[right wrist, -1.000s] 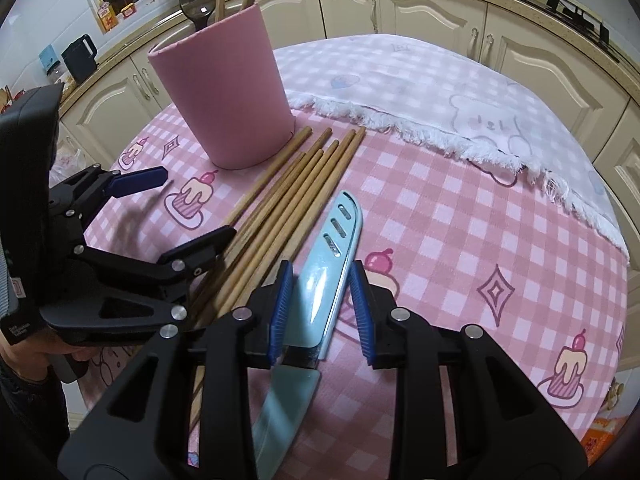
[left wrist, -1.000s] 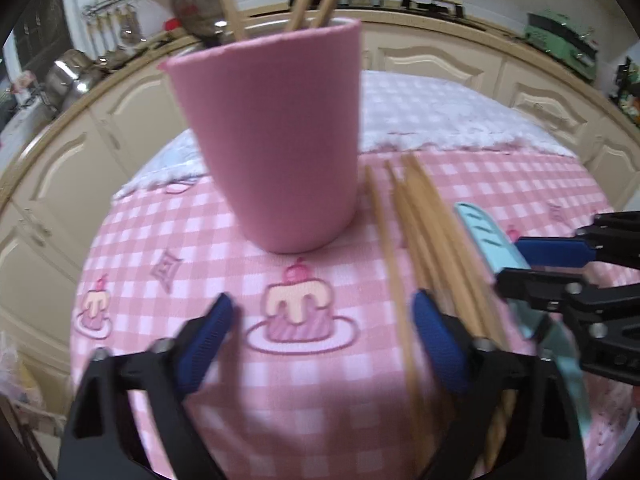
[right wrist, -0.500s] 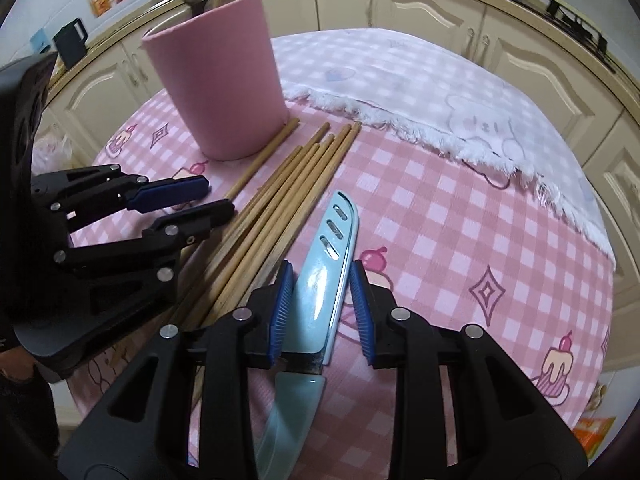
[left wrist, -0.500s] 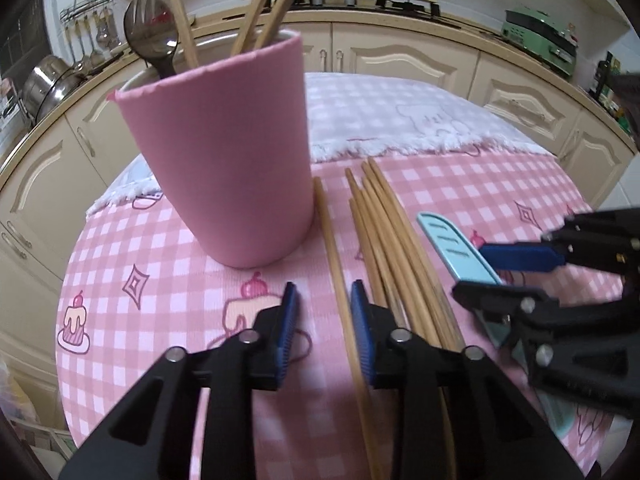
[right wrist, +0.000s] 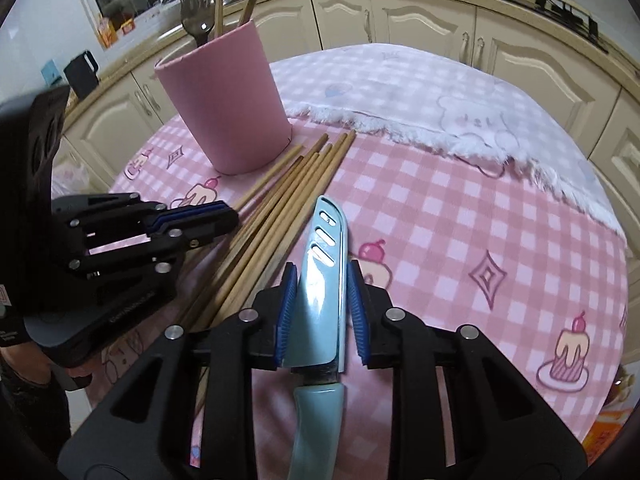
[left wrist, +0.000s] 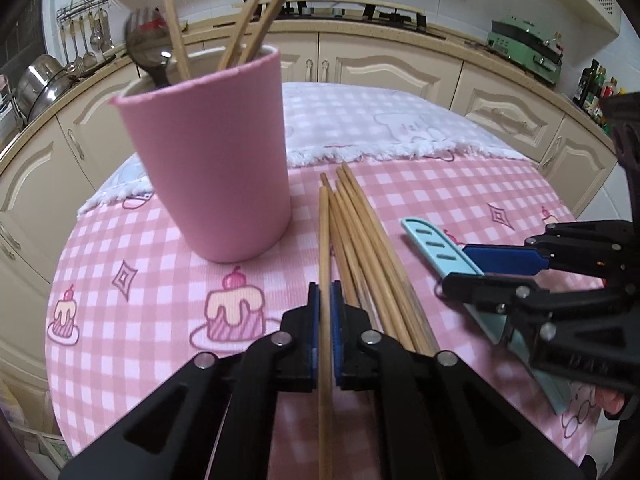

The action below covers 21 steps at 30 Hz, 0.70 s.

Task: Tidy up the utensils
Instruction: 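Lift the knife with the right tool while the left tool grasps a chopstick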

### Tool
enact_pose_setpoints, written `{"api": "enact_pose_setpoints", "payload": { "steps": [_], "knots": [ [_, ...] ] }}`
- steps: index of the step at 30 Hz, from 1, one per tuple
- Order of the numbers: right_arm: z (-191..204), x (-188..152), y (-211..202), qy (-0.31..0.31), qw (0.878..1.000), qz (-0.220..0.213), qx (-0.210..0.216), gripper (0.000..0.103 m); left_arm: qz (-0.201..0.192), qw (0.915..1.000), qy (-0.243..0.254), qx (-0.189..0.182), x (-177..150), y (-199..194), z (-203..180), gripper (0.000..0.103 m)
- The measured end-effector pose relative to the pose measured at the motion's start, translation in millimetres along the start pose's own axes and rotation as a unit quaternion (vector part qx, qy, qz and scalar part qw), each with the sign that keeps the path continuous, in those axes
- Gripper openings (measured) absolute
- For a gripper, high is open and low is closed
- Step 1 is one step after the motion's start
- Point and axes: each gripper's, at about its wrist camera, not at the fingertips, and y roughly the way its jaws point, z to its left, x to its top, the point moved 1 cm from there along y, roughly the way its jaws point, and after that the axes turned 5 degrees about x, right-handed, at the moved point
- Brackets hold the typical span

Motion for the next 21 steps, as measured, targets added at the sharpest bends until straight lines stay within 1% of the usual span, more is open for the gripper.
{"api": "enact_pose_setpoints", "payload": {
  "steps": [2,6,9,11,15,17,18,21],
  "knots": [
    [3,-1,-3,-0.006,1.000,-0.001,0.002,0.025,-0.011,0.9999,-0.006,0.001,-3,-9,1,0.005],
    [13,-2,-1,-0.031,0.999,0.015,-0.010,0.025,-0.027,0.9995,-0.013,0.006,-6,-26,5,0.005],
    [15,-2,-7,-0.028,1.000,0.000,-0.001,0.025,-0.044,0.9987,-0.026,0.005,-9,-40,11,0.005],
    [15,-4,-16,-0.020,0.999,-0.023,0.010,0.025,-0.061,0.9975,-0.035,-0.001,-11,-51,15,0.005],
    [11,-9,-36,-0.005,0.996,-0.078,0.039,0.025,-0.116,0.9917,-0.055,-0.009,-17,-78,24,0.005],
    [8,-12,-48,0.006,0.991,-0.115,0.064,0.025,-0.149,0.9867,-0.065,-0.010,-17,-91,28,0.005],
    [8,-14,-55,0.009,0.988,-0.134,0.073,0.025,-0.159,0.9850,-0.068,-0.011,-15,-93,28,0.005],
    [10,-14,-64,0.010,0.982,-0.167,0.085,0.025,-0.199,0.9764,-0.082,-0.018,-12,-106,32,0.005]
  ]
}}
